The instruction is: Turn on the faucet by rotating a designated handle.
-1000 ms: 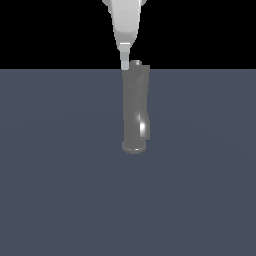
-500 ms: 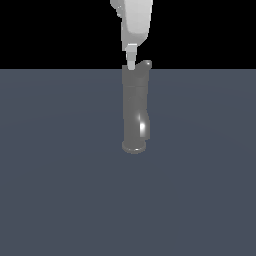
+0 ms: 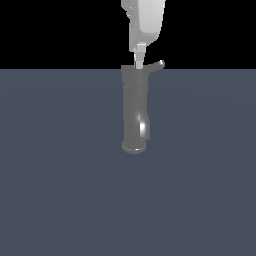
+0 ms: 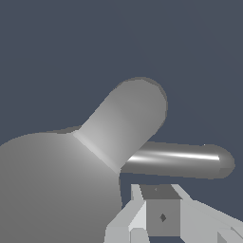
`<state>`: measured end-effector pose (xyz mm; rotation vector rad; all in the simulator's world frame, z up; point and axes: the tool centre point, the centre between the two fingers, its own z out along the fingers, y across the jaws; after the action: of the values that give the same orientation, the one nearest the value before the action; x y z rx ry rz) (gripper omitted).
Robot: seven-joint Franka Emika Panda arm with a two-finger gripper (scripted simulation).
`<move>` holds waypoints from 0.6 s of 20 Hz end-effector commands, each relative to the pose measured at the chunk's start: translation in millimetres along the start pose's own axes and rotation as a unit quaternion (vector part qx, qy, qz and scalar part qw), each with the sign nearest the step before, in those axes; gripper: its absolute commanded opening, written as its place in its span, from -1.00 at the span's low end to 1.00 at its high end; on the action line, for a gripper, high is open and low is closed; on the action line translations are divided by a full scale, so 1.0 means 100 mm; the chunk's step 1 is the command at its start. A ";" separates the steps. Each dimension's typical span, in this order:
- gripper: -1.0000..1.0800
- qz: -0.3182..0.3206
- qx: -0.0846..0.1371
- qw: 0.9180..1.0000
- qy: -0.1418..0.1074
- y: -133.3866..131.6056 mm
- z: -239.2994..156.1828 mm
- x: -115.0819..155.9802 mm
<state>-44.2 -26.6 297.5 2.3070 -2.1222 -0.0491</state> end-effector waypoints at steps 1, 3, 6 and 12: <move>-1.00 0.004 0.003 1.000 0.000 -0.06 0.00 0.06; -1.00 0.008 0.004 1.000 0.001 -0.12 0.00 0.13; -1.00 0.014 0.005 1.000 0.002 -0.20 0.00 0.23; -1.00 0.026 0.008 1.000 0.004 -0.35 -0.01 0.43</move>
<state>-37.3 -39.8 295.9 2.2685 -2.1090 -0.1032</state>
